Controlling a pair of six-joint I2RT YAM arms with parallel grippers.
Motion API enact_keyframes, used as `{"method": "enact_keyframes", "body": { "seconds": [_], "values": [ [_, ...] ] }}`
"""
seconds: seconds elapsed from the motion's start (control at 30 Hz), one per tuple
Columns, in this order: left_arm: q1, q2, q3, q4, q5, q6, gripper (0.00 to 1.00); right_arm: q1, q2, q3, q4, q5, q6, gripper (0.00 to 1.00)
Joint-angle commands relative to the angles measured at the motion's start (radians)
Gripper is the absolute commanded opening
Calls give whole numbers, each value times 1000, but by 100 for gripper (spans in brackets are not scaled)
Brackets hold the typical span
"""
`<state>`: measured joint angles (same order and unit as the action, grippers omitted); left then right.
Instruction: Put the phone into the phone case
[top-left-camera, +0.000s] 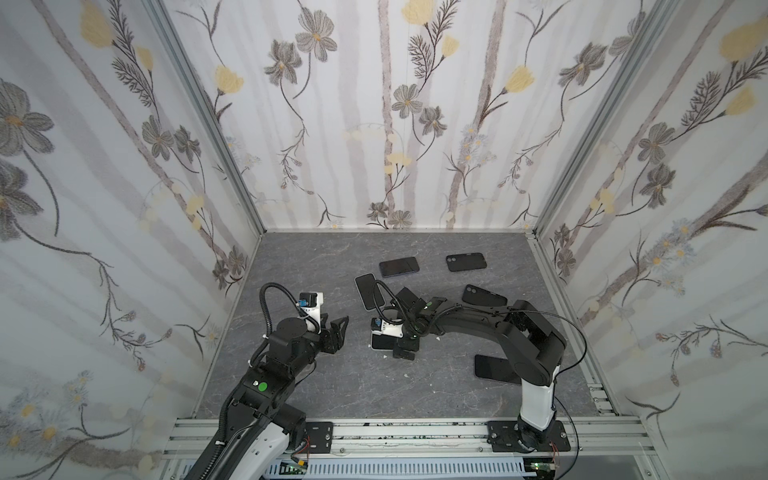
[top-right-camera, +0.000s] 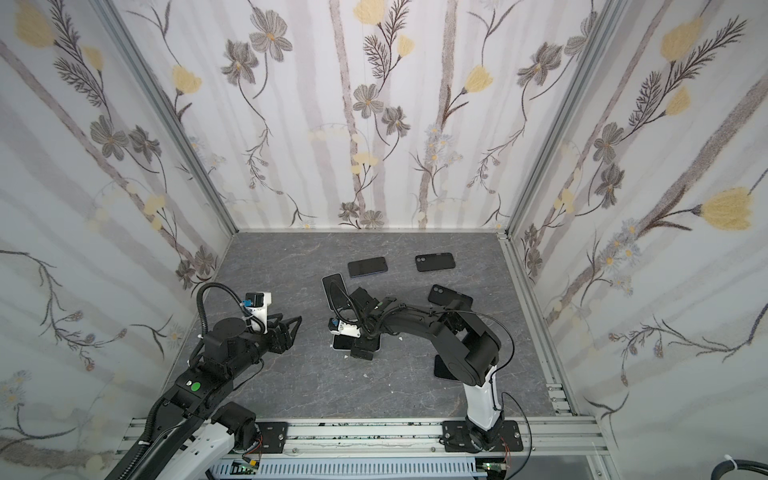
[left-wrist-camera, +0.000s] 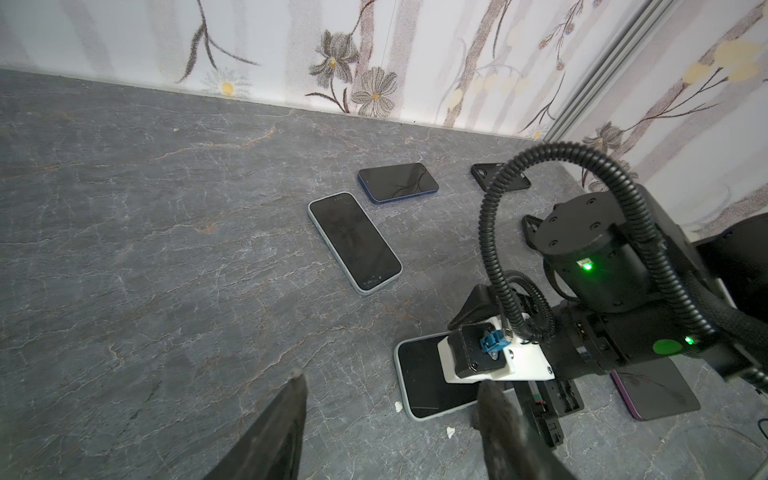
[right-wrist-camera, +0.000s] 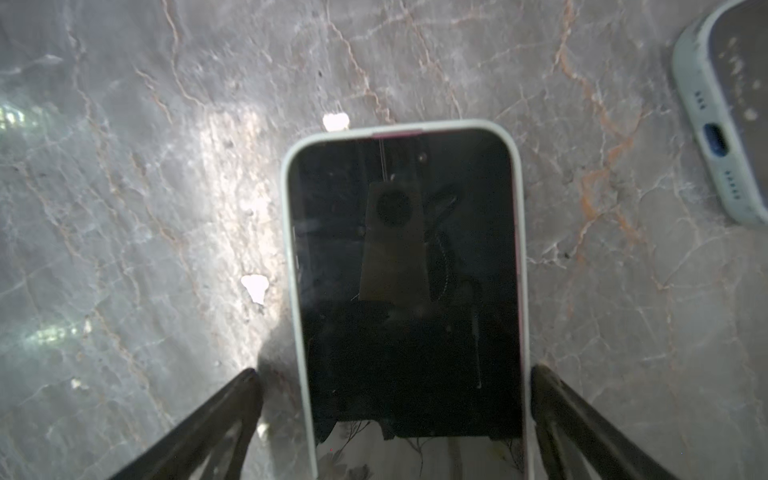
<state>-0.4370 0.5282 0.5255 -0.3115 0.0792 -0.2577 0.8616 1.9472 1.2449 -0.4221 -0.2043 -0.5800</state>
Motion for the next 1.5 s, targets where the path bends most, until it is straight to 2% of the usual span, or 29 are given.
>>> {"method": "enact_keyframes", "body": {
  "seconds": [0.0, 0.1, 0.2, 0.37, 0.53, 0.7, 0.93, 1.17, 1.47],
  "values": [
    [2, -2, -3, 36, -8, 14, 64, 1, 25, 24, -75, -19, -6, 94],
    [3, -2, -4, 37, -7, 14, 64, -1, 32, 30, -85, -28, -1, 87],
    [3, -2, -3, 37, -7, 14, 65, -1, 37, 40, -92, -28, 29, 75],
    [3, -2, -5, 37, -6, 15, 65, -1, 101, 121, -172, 27, 167, 67],
    [4, -7, -5, 37, -10, 16, 65, 0, 139, 162, -213, 53, 367, 61],
    [4, -13, -5, 37, -11, 17, 65, 2, 113, 125, -159, 62, 637, 62],
    [4, -34, -8, 37, -6, 21, 65, 11, 52, 59, -100, 158, 969, 63],
    [6, -49, -8, 37, -7, 26, 65, 34, 81, 107, -141, 252, 1055, 67],
    [6, -80, -13, 36, -21, 26, 66, 50, 126, 166, -161, 224, 1106, 74]
  ]
}}
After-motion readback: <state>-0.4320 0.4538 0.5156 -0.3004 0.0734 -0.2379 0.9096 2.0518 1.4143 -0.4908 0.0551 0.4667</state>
